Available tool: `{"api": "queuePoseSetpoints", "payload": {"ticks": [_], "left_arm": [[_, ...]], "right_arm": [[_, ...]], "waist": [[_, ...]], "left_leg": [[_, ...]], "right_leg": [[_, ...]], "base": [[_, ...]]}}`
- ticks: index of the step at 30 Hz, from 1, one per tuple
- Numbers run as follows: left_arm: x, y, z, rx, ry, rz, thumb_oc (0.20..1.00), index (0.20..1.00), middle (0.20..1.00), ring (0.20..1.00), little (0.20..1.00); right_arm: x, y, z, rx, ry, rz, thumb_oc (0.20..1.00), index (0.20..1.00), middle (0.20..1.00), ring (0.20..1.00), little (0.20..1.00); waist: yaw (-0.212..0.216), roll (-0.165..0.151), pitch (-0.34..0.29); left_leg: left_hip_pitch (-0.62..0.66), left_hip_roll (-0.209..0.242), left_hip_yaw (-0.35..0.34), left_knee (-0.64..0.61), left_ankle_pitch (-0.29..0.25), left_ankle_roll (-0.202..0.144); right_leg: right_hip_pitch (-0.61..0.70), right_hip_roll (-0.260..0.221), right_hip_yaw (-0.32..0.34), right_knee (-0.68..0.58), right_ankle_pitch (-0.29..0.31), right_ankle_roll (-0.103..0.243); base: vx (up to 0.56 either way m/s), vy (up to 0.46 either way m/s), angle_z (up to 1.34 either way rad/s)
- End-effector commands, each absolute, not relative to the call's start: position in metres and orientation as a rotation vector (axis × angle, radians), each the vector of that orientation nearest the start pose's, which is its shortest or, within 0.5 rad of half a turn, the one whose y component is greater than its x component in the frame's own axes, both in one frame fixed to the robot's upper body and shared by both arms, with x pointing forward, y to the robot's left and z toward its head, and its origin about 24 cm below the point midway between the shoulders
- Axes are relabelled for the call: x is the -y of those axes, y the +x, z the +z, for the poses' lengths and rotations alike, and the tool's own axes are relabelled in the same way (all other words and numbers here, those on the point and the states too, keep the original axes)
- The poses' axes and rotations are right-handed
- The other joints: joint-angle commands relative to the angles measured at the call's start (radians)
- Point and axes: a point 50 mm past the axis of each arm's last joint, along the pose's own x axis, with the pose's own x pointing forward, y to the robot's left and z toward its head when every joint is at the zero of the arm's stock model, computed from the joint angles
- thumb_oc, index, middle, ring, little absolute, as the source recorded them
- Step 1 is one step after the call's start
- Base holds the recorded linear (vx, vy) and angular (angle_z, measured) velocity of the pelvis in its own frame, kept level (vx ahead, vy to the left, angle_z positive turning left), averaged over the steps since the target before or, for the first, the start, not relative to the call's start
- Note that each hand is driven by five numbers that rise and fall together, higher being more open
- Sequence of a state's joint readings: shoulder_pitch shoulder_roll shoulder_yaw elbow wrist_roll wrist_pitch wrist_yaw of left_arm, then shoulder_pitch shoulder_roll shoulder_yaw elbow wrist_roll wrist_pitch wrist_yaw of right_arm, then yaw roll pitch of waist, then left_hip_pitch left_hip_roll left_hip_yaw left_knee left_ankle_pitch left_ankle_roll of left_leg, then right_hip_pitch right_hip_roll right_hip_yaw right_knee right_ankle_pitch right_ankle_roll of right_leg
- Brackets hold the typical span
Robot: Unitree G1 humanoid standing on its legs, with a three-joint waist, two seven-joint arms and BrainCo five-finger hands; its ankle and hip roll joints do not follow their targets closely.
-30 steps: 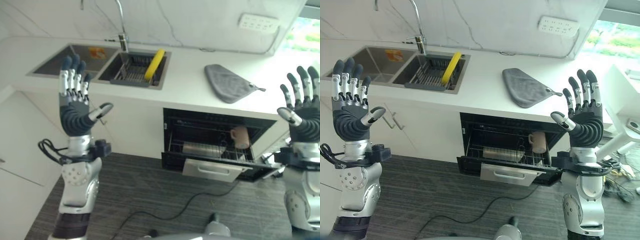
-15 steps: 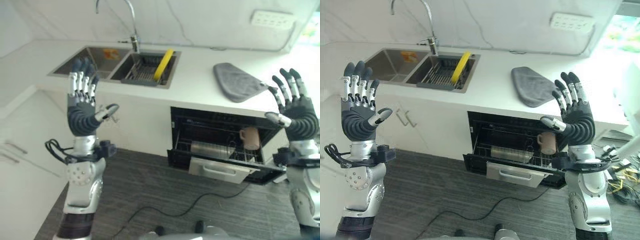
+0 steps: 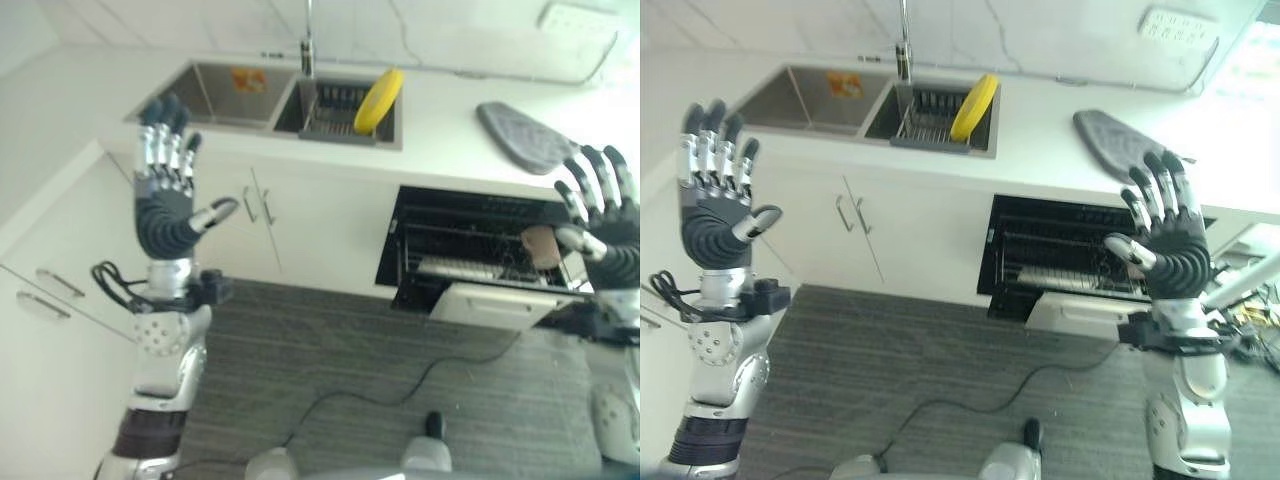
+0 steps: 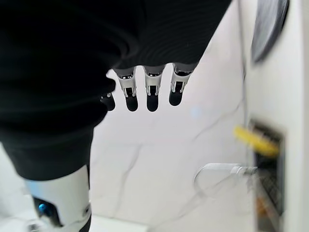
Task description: Place the dishes in the dishwasher.
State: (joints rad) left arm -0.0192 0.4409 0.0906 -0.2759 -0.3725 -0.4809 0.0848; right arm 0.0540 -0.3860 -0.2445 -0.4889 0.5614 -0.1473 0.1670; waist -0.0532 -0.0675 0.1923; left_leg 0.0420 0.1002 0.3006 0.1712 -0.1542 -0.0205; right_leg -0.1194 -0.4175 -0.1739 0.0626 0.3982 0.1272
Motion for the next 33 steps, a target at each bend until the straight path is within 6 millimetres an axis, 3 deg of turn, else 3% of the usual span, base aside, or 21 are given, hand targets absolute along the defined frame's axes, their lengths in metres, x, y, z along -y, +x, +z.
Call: {"api": "queuePoseSetpoints", "payload": {"ticks": [1,2,4,7,11,18,20,21,22,25,26,29,31,33], "left_arm": [[-0.217,0.219,0.199,0.906,0.072,-0.011,1.0,1.0,1.0,1.0,1.0],[-0.217,0.219,0.199,0.906,0.072,-0.011,1.0,1.0,1.0,1.0,1.0],[-0.207,0.224,0.199,0.906,0.074,-0.028,1.0,1.0,1.0,1.0,1.0],[-0.201,0.227,0.198,0.892,0.068,-0.047,1.0,1.0,1.0,1.0,1.0],[-0.198,0.23,0.192,0.857,0.023,-0.069,1.0,1.0,1.0,1.0,1.0],[-0.195,0.232,0.19,0.845,-0.033,-0.076,1.0,1.0,1.0,1.0,1.0],[-0.196,0.233,0.187,0.828,-0.104,-0.08,1.0,1.0,1.0,1.0,1.0],[-0.196,0.232,0.188,0.827,-0.112,-0.081,1.0,1.0,1.0,1.0,1.0],[-0.197,0.231,0.187,0.825,-0.137,-0.085,1.0,1.0,1.0,1.0,1.0],[-0.195,0.229,0.187,0.833,-0.159,-0.101,1.0,1.0,1.0,1.0,1.0],[-0.193,0.229,0.187,0.84,-0.156,-0.092,1.0,1.0,1.0,1.0,1.0],[-0.199,0.229,0.184,0.826,-0.166,-0.053,1.0,1.0,1.0,1.0,1.0],[-0.204,0.228,0.178,0.812,-0.18,-0.035,1.0,1.0,1.0,1.0,1.0],[-0.205,0.225,0.173,0.807,-0.189,-0.031,1.0,1.0,1.0,1.0,1.0]], "right_arm": [[0.23,0.214,0.206,0.743,-0.026,0.16,1.0,1.0,1.0,1.0,1.0],[0.23,0.214,0.206,0.743,-0.026,0.16,1.0,1.0,1.0,1.0,1.0],[0.229,0.212,0.201,0.729,-0.036,0.144,1.0,1.0,1.0,1.0,1.0],[0.234,0.213,0.2,0.74,-0.014,0.116,1.0,1.0,1.0,1.0,1.0],[0.23,0.216,0.195,0.736,-0.006,0.097,1.0,1.0,1.0,1.0,1.0],[0.226,0.219,0.194,0.734,0.024,0.105,1.0,1.0,1.0,1.0,1.0],[0.229,0.219,0.194,0.731,0.001,0.107,1.0,1.0,1.0,1.0,1.0],[0.229,0.219,0.194,0.73,-0.001,0.106,1.0,1.0,1.0,1.0,1.0],[0.23,0.219,0.194,0.725,-0.011,0.101,1.0,1.0,1.0,1.0,1.0],[0.232,0.22,0.195,0.719,-0.021,0.101,1.0,1.0,1.0,1.0,1.0],[0.23,0.224,0.195,0.72,-0.019,0.112,1.0,1.0,1.0,1.0,1.0],[0.23,0.223,0.194,0.709,-0.021,0.127,1.0,1.0,1.0,1.0,1.0],[0.236,0.218,0.191,0.693,-0.035,0.137,1.0,1.0,1.0,1.0,1.0],[0.24,0.216,0.191,0.684,-0.049,0.146,1.0,1.0,1.0,1.0,1.0]], "waist": [[-0.029,0.036,-0.048],[-0.029,0.036,-0.048],[-0.046,0.029,-0.057],[-0.044,0.023,-0.07],[-0.047,0.028,-0.087],[-0.065,0.045,-0.1],[-0.072,0.032,-0.091],[-0.072,0.032,-0.089],[-0.071,0.027,-0.081],[-0.071,0.027,-0.065],[-0.077,0.034,-0.063],[-0.088,0.055,-0.072],[-0.095,0.071,-0.078],[-0.095,0.078,-0.078]], "left_leg": [[0.095,0.02,-0.062,-0.227,0.084,-0.031],[0.095,0.02,-0.062,-0.227,0.084,-0.031],[0.1,-0.019,-0.072,-0.254,0.089,-0.009],[0.103,-0.051,-0.087,-0.258,0.084,-0.002],[0.105,-0.077,-0.098,-0.253,0.088,-0.001],[0.105,-0.057,-0.069,-0.223,0.091,-0.02],[0.043,-0.034,-0.028,-0.053,0.086,-0.044],[0.029,-0.029,-0.028,-0.027,0.088,-0.047],[-0.012,-0.018,-0.027,0.057,0.113,-0.061],[-0.085,0.032,-0.019,0.139,0.166,-0.086],[-0.066,0.099,0.021,0.039,0.19,-0.087],[-0.018,0.143,0.036,-0.132,0.244,-0.1],[0.0,0.192,0.031,-0.254,0.337,-0.134],[-0.028,0.242,0.0,-0.258,0.387,-0.157]], "right_leg": [[0.114,0.23,-0.043,0.067,-0.401,0.059],[0.114,0.23,-0.043,0.067,-0.401,0.059],[0.111,0.335,-0.01,0.084,-0.431,0.019],[0.153,0.39,-0.006,0.002,-0.451,-0.02],[0.195,0.407,0.034,-0.098,-0.414,-0.034],[0.219,0.423,0.062,-0.145,-0.403,-0.047],[0.221,0.416,0.066,-0.149,-0.405,-0.065],[0.221,0.417,0.066,-0.148,-0.405,-0.069],[0.223,0.414,0.067,-0.146,-0.405,-0.078],[0.228,0.41,0.052,-0.146,-0.403,-0.088],[0.235,0.401,0.037,-0.15,-0.414,-0.083],[0.236,0.4,0.037,-0.15,-0.428,-0.07],[0.243,0.399,0.034,-0.15,-0.442,-0.064],[0.246,0.393,0.036,-0.15,-0.448,-0.067]], "base": [[0.02,0.267,-0.36],[0.01,0.176,-0.15],[0.0,0.12,0.02],[0.04,-0.027,0.05],[0.04,-0.121,0.01],[0.02,-0.176,-0.08],[0.0,-0.297,-0.04],[0.0,-0.237,0.0],[0.0,-0.139,-0.02],[0.02,-0.078,-0.02],[0.1,0.084,0.05],[0.13,0.18,-0.09],[0.18,0.317,-0.01],[0.18,0.321,0.17]]}}
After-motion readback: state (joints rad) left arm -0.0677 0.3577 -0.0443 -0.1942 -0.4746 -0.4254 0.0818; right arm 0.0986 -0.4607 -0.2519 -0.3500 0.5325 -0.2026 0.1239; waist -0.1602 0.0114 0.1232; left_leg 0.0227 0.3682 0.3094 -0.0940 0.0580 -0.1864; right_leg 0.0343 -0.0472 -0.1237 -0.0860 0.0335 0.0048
